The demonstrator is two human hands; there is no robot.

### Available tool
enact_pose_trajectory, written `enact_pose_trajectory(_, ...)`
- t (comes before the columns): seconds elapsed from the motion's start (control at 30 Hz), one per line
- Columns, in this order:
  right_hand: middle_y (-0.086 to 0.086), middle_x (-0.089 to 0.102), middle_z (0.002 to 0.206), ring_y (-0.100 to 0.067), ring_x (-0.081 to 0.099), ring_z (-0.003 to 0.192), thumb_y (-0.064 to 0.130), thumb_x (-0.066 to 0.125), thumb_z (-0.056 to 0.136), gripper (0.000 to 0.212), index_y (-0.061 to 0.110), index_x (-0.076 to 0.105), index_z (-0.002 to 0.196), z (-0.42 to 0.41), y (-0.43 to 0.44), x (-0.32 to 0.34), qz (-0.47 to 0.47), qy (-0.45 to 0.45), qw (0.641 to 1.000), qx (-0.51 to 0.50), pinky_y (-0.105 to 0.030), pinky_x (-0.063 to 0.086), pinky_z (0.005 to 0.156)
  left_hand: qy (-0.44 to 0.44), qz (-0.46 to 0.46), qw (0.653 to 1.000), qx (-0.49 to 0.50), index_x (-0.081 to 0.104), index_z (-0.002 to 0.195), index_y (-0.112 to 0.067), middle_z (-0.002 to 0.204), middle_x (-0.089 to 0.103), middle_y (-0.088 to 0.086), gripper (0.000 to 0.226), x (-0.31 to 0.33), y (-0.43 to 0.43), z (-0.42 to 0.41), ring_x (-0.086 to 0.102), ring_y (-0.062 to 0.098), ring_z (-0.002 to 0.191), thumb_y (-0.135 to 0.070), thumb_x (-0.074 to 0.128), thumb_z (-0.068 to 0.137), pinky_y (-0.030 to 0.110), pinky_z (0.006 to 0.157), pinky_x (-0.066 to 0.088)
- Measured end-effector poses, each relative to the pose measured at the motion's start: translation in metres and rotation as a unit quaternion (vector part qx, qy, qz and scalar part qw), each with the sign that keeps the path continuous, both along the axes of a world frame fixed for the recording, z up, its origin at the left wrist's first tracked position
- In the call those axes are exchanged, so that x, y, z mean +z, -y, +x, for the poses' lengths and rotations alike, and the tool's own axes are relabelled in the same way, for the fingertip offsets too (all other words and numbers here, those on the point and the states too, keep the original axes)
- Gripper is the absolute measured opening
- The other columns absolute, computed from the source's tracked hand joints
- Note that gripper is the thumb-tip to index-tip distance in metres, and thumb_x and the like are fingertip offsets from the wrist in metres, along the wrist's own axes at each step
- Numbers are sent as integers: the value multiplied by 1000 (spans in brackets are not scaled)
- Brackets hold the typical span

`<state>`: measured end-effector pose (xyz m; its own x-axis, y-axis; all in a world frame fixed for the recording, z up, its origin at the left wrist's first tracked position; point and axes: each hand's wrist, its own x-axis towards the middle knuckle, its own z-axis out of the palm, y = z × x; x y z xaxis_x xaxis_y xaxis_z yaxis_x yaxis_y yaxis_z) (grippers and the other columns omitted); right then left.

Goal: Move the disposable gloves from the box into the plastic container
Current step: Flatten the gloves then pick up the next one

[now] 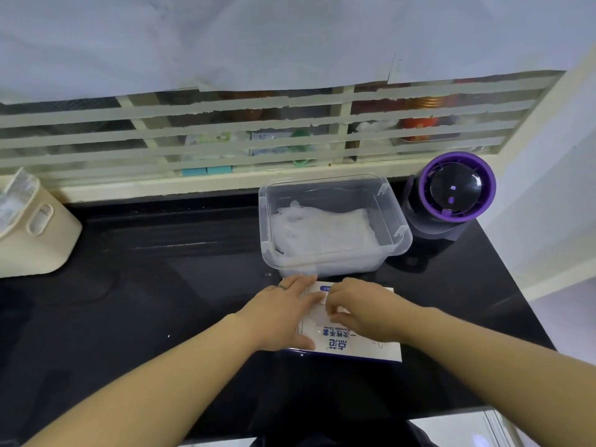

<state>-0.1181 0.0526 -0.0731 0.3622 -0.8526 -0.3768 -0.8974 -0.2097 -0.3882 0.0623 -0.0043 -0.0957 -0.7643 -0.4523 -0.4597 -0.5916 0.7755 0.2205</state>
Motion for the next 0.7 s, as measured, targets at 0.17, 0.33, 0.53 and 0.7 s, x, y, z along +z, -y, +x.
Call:
enact_pose_trajectory(0.17,9,60,88,-7,55,77,31,45,100,13,24,54,94,-19,10,58,-12,49,997,-62,-20,45,71,24,-21,999,4,22,151,-18,161,2,2,87,4,-4,-2,11,25,147,-55,63,84,38,114,26)
enact_pose_trajectory(0.33,12,67,77,-7,60,67,27,43,101,21,17,59,91,-41,25,103,-57,272,926,-257,-20,49,66,29,48,998,39,34,147,-28,153,25,-4,75,27,-2,-1,33,21,137,-52,65,84,34,110,33)
enact_pose_trajectory(0.53,-10,72,90,-25,68,88,20,47,99,29,1,68,107,-43,24,104,151,539,718,-414,-36,58,81,-171,336,904,201,54,120,-47,117,64,-25,33,94,14,1,58,-8,110,-45,65,89,19,99,46)
enact_pose_trajectory(0.7,-17,61,111,-31,56,106,22,55,95,24,8,72,105,-37,27,103,246,587,643,-425,-43,51,92,-374,564,652,342,57,131,-15,130,62,10,87,109,33,-1,60,26,120,-52,87,58,45,105,44)
